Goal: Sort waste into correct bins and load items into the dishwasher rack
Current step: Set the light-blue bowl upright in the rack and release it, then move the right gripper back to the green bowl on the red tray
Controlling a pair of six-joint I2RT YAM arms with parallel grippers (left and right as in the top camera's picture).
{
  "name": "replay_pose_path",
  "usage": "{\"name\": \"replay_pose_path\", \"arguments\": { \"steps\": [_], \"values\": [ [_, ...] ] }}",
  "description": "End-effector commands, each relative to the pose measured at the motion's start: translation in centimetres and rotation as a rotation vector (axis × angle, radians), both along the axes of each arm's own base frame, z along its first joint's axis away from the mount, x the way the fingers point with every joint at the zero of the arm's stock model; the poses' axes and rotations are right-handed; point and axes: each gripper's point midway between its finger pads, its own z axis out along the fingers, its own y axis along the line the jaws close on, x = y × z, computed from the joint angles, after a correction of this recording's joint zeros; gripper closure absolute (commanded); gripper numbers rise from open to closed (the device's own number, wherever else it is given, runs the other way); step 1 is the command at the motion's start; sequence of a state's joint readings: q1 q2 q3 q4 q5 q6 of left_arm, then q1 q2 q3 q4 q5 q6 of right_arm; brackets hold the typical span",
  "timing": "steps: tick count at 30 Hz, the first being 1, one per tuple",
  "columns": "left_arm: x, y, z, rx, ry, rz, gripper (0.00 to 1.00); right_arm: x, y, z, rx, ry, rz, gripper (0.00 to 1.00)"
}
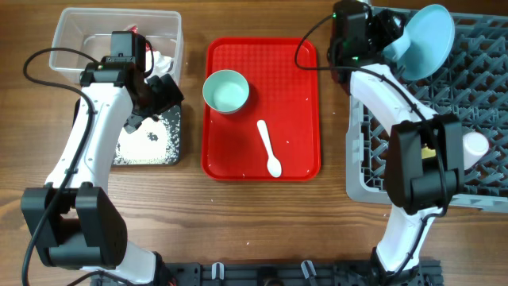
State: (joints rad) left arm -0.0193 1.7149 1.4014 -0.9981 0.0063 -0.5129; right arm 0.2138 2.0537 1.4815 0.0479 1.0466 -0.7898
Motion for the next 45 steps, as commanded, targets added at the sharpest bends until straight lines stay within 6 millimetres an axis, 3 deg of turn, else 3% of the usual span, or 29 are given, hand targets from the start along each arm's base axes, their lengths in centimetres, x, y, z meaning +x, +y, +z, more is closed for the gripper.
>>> {"name": "replay_pose_path", "arguments": {
  "steps": [1, 6, 9, 10, 12, 17, 20, 23, 25, 27, 28, 30, 32, 33, 38, 39, 41, 44, 45],
  "values": [
    [-0.1, 0.1, 0.0, -0.001, 0.001, -0.008, 0.00, -1.1, 0.1, -0.3, -0.058, 0.007, -0.073, 0.00],
    [-0.1, 0.1, 0.0, -0.001, 0.001, -0.008, 0.00, -1.5, 0.8, 1.2, -0.070, -0.051, -0.103, 0.00],
    [-0.1, 0.1, 0.0, -0.001, 0.001, -0.008, 0.00, -1.2, 1.0, 5.6, -0.007, -0.270, -0.122, 0.00],
    [-0.1, 0.1, 0.0, -0.001, 0.001, -0.008, 0.00, -1.1, 1.2, 6.2, 0.002, -0.291, -0.113, 0.00],
    [-0.1, 0.1, 0.0, -0.001, 0.001, -0.008, 0.00, -0.8, 1.8, 6.2, -0.010, -0.265, -0.080, 0.00],
    [-0.1, 0.1, 0.0, -0.001, 0.001, -0.008, 0.00, -1.1, 1.9, 4.1, 0.019, -0.205, -0.073, 0.00],
    [-0.1, 0.1, 0.0, -0.001, 0.001, -0.008, 0.00, -1.1, 2.5, 4.4, 0.031, -0.229, -0.066, 0.00],
    [-0.1, 0.1, 0.0, -0.001, 0.001, -0.008, 0.00, -0.5, 6.1, 7.0, 0.087, -0.326, 0.024, 0.00],
    [-0.1, 0.1, 0.0, -0.001, 0.001, -0.008, 0.00, -0.3, 10.7, 8.5, 0.140, -0.348, 0.162, 0.00],
    [-0.1, 0.1, 0.0, -0.001, 0.001, -0.008, 0.00, -0.9, 15.7, 8.6, 0.200, -0.335, 0.294, 0.00],
    [-0.1, 0.1, 0.0, -0.001, 0.001, -0.008, 0.00, -1.8, 18.9, 7.2, 0.274, -0.305, 0.353, 0.00],
    [-0.1, 0.1, 0.0, -0.001, 0.001, -0.008, 0.00, -2.8, 22.0, 3.8, 0.410, -0.208, 0.426, 0.00],
    [-0.1, 0.1, 0.0, -0.001, 0.001, -0.008, 0.00, -4.7, 25.5, -1.4, 0.721, -0.034, 0.482, 0.00],
    [-0.1, 0.1, 0.0, -0.001, 0.001, -0.008, 0.00, -5.6, 26.9, -2.9, 0.872, 0.022, 0.476, 0.00],
    [-0.1, 0.1, 0.0, -0.001, 0.001, -0.008, 0.00, -9.1, 34.1, -3.5, 1.390, 0.214, 0.550, 0.00],
    [-0.1, 0.1, 0.0, -0.001, 0.001, -0.008, 0.00, -9.7, 35.1, -3.6, 1.480, 0.250, 0.548, 0.00],
    [-0.1, 0.1, 0.0, -0.001, 0.001, -0.008, 0.00, -10.0, 35.1, -4.5, 1.488, 0.273, 0.534, 0.00],
    [-0.1, 0.1, 0.0, -0.001, 0.001, -0.008, 0.00, -10.0, 34.9, -7.3, 1.466, 0.312, 0.490, 0.01],
    [-0.1, 0.1, 0.0, -0.001, 0.001, -0.008, 0.00, -9.9, 34.5, -8.5, 1.442, 0.314, 0.464, 0.13]
  ]
}}
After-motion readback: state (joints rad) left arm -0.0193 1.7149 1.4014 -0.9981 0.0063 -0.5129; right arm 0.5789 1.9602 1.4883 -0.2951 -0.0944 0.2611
